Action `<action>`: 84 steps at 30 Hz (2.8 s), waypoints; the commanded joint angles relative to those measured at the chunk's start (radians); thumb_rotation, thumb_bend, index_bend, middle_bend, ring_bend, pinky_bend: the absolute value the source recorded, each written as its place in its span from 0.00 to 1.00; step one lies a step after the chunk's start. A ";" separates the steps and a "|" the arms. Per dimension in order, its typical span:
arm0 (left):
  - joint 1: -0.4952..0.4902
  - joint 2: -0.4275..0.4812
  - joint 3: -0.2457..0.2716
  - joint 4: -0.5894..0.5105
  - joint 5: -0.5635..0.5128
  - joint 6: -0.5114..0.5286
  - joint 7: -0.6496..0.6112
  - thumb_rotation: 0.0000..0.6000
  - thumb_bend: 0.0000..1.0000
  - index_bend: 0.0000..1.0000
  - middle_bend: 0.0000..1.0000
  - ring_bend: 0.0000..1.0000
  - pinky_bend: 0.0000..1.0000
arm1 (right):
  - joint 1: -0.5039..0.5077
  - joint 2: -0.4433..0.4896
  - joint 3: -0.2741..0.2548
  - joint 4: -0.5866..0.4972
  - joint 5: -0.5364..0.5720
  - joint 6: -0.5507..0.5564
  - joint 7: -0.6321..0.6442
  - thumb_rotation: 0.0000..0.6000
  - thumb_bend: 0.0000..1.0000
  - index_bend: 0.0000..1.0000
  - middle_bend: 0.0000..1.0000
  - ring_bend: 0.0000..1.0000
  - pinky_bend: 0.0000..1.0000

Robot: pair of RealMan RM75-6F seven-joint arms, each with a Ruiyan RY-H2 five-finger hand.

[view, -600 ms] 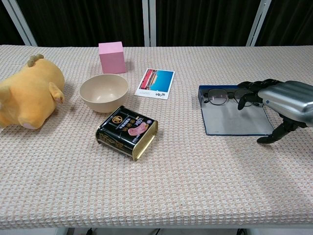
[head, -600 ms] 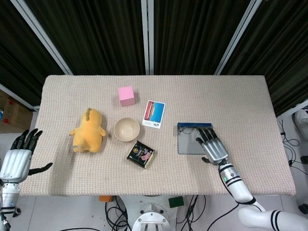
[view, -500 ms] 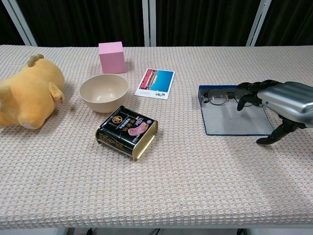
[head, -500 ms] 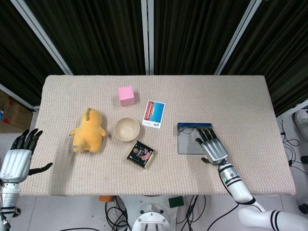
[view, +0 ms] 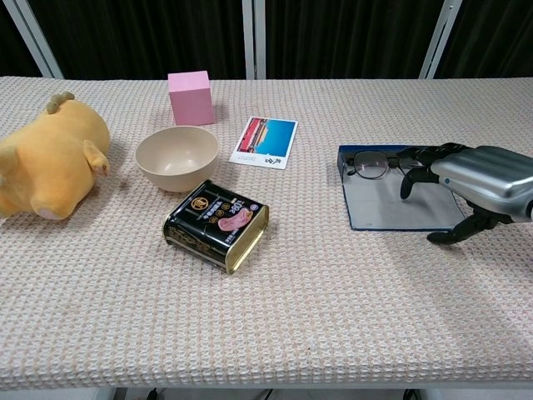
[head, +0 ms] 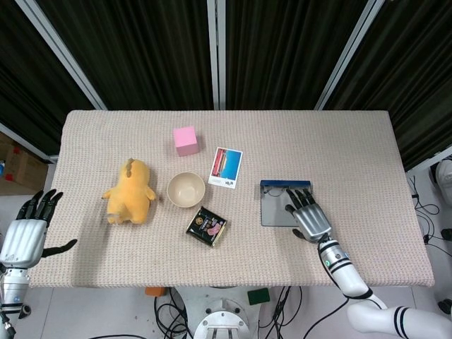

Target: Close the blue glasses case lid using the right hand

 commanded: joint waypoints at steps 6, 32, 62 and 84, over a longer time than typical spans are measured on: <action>-0.002 -0.002 0.000 0.007 -0.007 -0.008 -0.004 0.80 0.03 0.08 0.05 0.01 0.14 | 0.010 -0.011 -0.006 0.012 0.014 -0.012 -0.006 1.00 0.52 0.40 0.00 0.00 0.00; -0.001 -0.004 -0.001 0.028 -0.023 -0.020 -0.032 0.83 0.04 0.08 0.05 0.01 0.14 | 0.050 -0.019 0.032 0.031 0.029 -0.006 0.054 1.00 1.00 0.43 0.00 0.00 0.00; -0.012 -0.023 -0.006 0.060 -0.061 -0.066 -0.050 1.00 0.04 0.08 0.05 0.01 0.15 | 0.147 -0.095 0.054 0.221 0.010 -0.065 0.117 1.00 0.77 0.62 0.04 0.00 0.00; -0.008 -0.019 -0.006 0.060 -0.052 -0.052 -0.064 1.00 0.04 0.08 0.05 0.01 0.15 | 0.104 -0.015 0.045 0.107 -0.008 0.001 0.153 1.00 0.96 0.67 0.04 0.00 0.00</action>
